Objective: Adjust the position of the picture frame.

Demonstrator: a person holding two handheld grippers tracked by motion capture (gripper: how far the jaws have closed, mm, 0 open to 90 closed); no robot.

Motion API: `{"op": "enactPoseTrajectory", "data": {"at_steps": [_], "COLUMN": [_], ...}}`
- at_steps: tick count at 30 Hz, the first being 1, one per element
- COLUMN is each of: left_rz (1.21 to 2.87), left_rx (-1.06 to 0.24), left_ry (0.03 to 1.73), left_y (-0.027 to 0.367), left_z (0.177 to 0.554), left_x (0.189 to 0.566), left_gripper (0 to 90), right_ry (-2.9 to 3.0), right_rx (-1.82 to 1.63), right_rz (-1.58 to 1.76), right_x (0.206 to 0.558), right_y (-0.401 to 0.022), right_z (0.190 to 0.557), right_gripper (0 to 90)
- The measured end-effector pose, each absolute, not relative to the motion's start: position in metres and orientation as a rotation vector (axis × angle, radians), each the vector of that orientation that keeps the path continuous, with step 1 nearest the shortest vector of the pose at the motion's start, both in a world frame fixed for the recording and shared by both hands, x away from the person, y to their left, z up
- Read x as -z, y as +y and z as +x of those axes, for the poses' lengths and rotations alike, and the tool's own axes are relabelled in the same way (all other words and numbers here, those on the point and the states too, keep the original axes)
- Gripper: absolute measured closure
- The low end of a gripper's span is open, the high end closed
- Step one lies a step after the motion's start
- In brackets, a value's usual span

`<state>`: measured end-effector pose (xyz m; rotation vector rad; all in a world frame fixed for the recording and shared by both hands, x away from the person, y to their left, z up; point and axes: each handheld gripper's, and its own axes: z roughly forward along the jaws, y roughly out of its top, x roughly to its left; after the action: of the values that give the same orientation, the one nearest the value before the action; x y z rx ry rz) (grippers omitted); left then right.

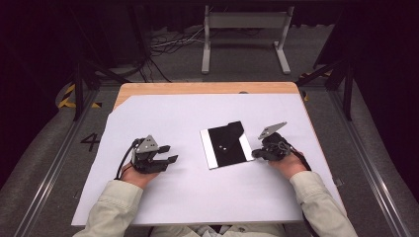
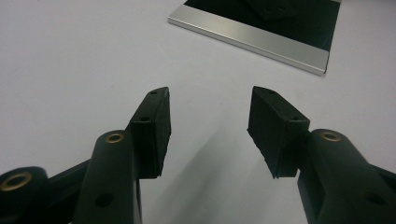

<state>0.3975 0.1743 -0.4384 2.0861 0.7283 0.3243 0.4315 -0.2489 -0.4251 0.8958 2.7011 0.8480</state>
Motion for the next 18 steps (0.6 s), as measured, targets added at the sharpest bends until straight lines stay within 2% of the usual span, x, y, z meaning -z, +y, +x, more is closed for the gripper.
{"op": "enactPoseTrajectory", "data": {"at_steps": [18], "left_rz": [2.092], "left_rx": [-0.324], "left_ry": [0.721], "left_y": [0.172], "left_z": [0.398], "left_x": [0.438], "left_gripper": [49.4], "right_ry": [2.785], "right_rx": [-0.870], "right_rz": [0.707], "right_x": [0.423], "right_y": [-0.204], "right_z": [0.413], "right_gripper": [90.0]}}
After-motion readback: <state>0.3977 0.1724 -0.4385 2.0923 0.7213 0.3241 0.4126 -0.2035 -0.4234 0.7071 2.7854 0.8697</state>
